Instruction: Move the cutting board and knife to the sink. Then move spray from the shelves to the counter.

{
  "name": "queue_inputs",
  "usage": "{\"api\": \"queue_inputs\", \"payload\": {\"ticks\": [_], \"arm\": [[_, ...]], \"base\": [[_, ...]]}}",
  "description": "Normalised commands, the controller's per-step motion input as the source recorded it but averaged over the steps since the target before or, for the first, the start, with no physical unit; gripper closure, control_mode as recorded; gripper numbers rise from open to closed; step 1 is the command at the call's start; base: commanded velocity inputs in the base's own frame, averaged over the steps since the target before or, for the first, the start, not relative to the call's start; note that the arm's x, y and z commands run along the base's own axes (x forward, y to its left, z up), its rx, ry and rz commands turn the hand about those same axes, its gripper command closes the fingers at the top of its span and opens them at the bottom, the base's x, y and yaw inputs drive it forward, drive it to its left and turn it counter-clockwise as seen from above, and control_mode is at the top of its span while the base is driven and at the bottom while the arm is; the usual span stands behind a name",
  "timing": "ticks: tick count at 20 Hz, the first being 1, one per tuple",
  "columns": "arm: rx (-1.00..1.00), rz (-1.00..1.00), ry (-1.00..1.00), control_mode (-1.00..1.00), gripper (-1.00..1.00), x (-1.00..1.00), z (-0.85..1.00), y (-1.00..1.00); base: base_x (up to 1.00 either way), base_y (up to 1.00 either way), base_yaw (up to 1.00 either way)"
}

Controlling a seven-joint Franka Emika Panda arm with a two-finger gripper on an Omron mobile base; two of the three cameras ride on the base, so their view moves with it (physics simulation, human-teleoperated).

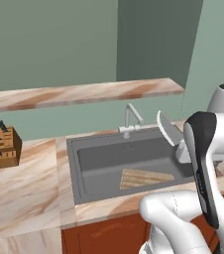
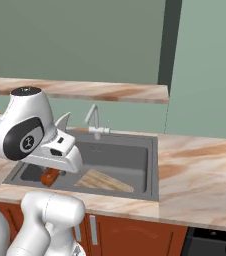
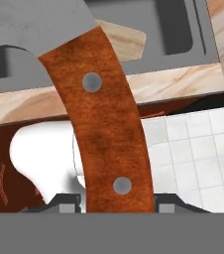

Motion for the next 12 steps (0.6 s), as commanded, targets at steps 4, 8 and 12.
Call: {"api": "queue_inputs", "payload": {"ticks": [4, 8, 12], "arm": [[0.03, 0.18, 0.00, -1.00, 1.00, 0.54, -0.23, -0.39], [0.06, 0.35, 0.00, -1.00, 1.00, 0.71, -0.43, -0.86], [0.02, 0.41, 0.00, -1.00, 1.00, 0.74, -0.61, -0.69]], "base": [[0.17, -0.08, 0.05], [0.00, 0.00, 0.00], [0.00, 0.00, 0.00]]}}
